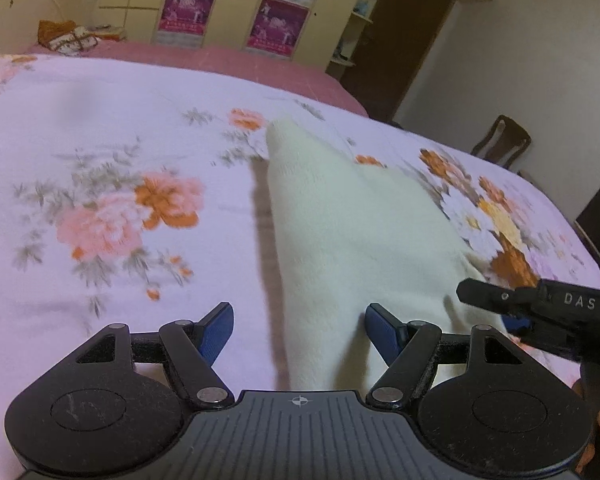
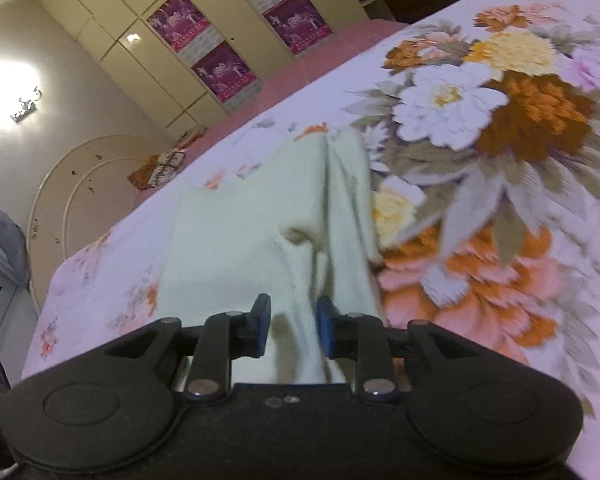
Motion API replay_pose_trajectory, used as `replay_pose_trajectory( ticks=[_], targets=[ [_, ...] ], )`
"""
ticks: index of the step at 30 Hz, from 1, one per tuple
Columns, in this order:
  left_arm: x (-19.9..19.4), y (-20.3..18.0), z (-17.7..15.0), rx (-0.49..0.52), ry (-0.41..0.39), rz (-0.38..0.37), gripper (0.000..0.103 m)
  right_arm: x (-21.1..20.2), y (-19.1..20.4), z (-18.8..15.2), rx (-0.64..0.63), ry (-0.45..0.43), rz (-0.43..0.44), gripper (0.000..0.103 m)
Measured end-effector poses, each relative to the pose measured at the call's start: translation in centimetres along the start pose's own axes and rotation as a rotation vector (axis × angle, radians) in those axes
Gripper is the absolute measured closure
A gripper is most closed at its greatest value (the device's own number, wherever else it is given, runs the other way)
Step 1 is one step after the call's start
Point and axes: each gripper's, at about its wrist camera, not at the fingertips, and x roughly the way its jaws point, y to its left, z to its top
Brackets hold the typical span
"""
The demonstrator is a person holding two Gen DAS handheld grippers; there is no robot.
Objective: Fold small clothes
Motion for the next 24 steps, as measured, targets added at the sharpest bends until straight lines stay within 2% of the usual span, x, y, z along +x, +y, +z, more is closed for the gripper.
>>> replay_pose_trajectory(
  ticks=[1, 3, 4, 7, 9, 10, 12, 17, 22, 24],
  targets=[
    [0.3, 0.1, 0.4, -0.004, -0.002, 0.003, 0.031, 0.5, 0.3, 0.4, -0.013, -0.003, 0.001, 0.075],
    [0.8, 0.3, 1.0, -0.013, -0.008, 0.009, 0.031, 1.3, 0.4, 1.1, -0.028, -0.005, -0.008, 0.065],
    [1.1, 0.4, 1.3, -0.016, -0.011, 0.01, 0.031, 1.9, 0.4, 1.5, -0.03, -0.01, -0.012, 0.054],
    [2.0, 0.4, 2.0, -0.024, -0.014, 0.012, 0.031, 2.7, 0.5, 2.2, -0.023, -0.019, 0.009, 0.054],
    [2.6, 0.4, 2.3, -0.028, -0.013, 0.008, 0.03, 3.5, 0.6, 2.7, -0.015, -0.011, 0.017, 0.069],
    [2.8, 0.3, 2.5, -0.028, -0.012, 0.008, 0.028, 4.0, 0.6, 2.8, -0.017, 0.005, 0.009, 0.086],
    [3.1, 0.1, 2.6, -0.029, -0.018, 0.014, 0.022, 4.3, 0.9, 2.7, -0.04, 0.012, -0.004, 0.087],
    [2.6, -0.6, 3.0, -0.028, -0.043, -0.021, 0.022, 1.2, 2.2, 2.7, -0.151, -0.084, -0.03, 0.09],
    [3.8, -1.5, 2.6, -0.013, -0.008, -0.023, 0.022, 1.7, 0.2, 1.8, -0.152, -0.052, -0.132, 0.09],
    [4.7, -1.5, 2.1, -0.023, 0.031, -0.017, 0.02, 2.4, -0.3, 1.6, -0.15, -0.044, -0.126, 0.089]
  ],
)
